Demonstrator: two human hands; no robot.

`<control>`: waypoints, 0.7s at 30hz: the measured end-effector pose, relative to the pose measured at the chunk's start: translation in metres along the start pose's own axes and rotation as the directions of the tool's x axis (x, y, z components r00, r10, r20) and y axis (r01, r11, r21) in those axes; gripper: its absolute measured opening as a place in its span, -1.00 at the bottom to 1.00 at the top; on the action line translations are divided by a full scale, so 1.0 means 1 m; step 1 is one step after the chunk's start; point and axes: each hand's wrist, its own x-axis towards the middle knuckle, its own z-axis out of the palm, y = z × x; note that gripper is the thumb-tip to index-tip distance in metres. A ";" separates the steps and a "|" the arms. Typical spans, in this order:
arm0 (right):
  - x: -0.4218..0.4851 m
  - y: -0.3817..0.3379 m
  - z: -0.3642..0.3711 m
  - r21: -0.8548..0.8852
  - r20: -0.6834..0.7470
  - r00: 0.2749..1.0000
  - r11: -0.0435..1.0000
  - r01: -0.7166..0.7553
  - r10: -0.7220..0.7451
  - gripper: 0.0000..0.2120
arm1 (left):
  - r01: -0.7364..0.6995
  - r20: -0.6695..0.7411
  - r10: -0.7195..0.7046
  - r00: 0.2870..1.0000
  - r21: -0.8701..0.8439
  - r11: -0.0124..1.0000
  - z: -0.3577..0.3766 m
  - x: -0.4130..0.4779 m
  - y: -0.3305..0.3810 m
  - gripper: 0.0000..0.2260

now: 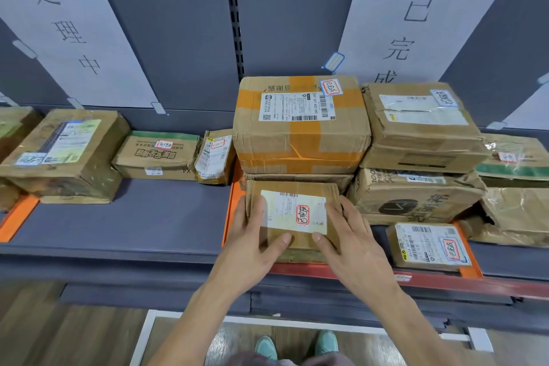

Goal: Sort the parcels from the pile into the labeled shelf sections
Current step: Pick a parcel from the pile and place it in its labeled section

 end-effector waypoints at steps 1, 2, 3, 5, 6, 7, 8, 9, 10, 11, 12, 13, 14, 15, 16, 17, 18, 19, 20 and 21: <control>0.000 0.000 0.001 -0.011 -0.010 1.000 1.000 0.002 -0.002 -0.37 | 0.016 0.029 -0.016 0.999 0.014 1.000 0.000 0.001 -0.002 -0.12; -0.001 -0.001 0.002 -0.021 -0.016 1.000 1.000 0.003 -0.003 -0.36 | 0.034 0.053 -0.035 0.998 0.033 0.999 0.000 0.002 -0.003 -0.11; 0.000 -0.001 0.003 -0.024 -0.018 1.000 1.000 0.002 -0.002 -0.34 | 0.049 0.072 -0.053 0.996 0.054 0.997 -0.001 0.003 -0.004 -0.09; 0.000 -0.002 0.008 -0.013 -0.018 1.000 1.000 -0.004 0.004 -0.35 | 0.065 0.092 -0.073 0.993 0.083 0.994 -0.003 0.005 -0.005 -0.06; 0.000 -0.003 0.010 -0.007 -0.020 1.000 1.000 -0.006 0.006 -0.36 | 0.062 0.090 -0.070 0.993 0.092 0.994 -0.003 0.006 -0.005 -0.05; -0.001 -0.004 0.011 -0.003 -0.026 1.000 1.000 -0.008 0.008 -0.37 | 0.050 0.076 -0.058 0.995 0.100 0.994 -0.003 0.006 -0.005 -0.04; -0.001 -0.004 0.011 -0.002 -0.030 1.000 1.000 -0.009 0.009 -0.37 | 0.032 0.053 -0.039 0.998 0.112 0.993 -0.004 0.005 -0.005 -0.03; -0.001 -0.004 0.010 -0.002 -0.029 1.000 1.000 -0.012 0.012 -0.37 | 0.011 0.025 -0.014 1.000 0.131 0.991 -0.004 0.004 -0.005 -0.04; -0.001 -0.004 0.008 -0.003 -0.023 1.000 1.000 -0.016 0.015 -0.36 | -0.015 -0.004 0.016 1.000 0.154 0.988 -0.004 0.003 -0.004 -0.07; -0.001 -0.004 0.006 -0.003 -0.016 1.000 1.000 -0.020 0.020 -0.34 | -0.043 -0.027 0.049 0.998 0.177 0.983 -0.003 0.002 -0.003 -0.11; -0.001 -0.004 0.002 -0.004 -0.008 1.000 1.000 -0.025 0.025 -0.33 | -0.063 -0.040 0.072 0.997 0.198 0.978 -0.003 0.001 -0.001 -0.16; -0.002 -0.004 -0.001 -0.007 -0.002 1.000 1.000 -0.031 0.031 -0.32 | -0.069 -0.042 0.080 0.996 0.216 0.974 -0.004 0.000 0.001 -0.21; -0.004 -0.003 -0.005 -0.009 0.003 0.999 0.999 -0.037 0.037 -0.30 | -0.065 -0.039 0.077 0.996 0.233 0.970 -0.004 0.000 0.003 -0.25; -0.007 -0.002 -0.009 -0.006 0.009 0.999 0.999 -0.045 0.045 -0.29 | -0.062 -0.038 0.074 0.997 0.253 0.966 -0.004 0.001 0.005 -0.28; -0.011 -0.001 -0.012 0.002 0.018 0.998 0.999 -0.053 0.053 -0.28 | -0.063 -0.041 0.078 0.996 0.278 0.959 -0.005 0.002 0.007 -0.29; -0.016 0.000 -0.015 0.012 0.027 0.998 0.998 -0.060 0.060 -0.28 | -0.075 -0.047 0.094 0.994 0.306 0.949 -0.005 0.002 0.010 -0.30; -0.021 0.002 -0.018 0.020 0.032 0.997 0.998 -0.064 0.064 -0.28 | -0.093 -0.053 0.117 0.992 0.328 0.940 -0.006 0.001 0.013 -0.31; -0.026 0.005 -0.021 0.025 0.036 0.997 0.998 -0.064 0.063 -0.28 | -0.110 -0.055 0.136 0.989 0.337 0.935 -0.007 0.001 0.017 -0.33; -0.031 0.008 -0.024 0.028 0.040 0.997 0.998 -0.062 0.061 -0.28 | -0.122 -0.050 0.147 0.988 0.337 0.933 -0.007 -0.001 0.021 -0.35; -0.035 0.011 -0.026 0.030 0.044 0.997 0.998 -0.062 0.060 -0.28 | -0.129 -0.037 0.150 0.988 0.337 0.933 -0.007 -0.002 0.026 -0.37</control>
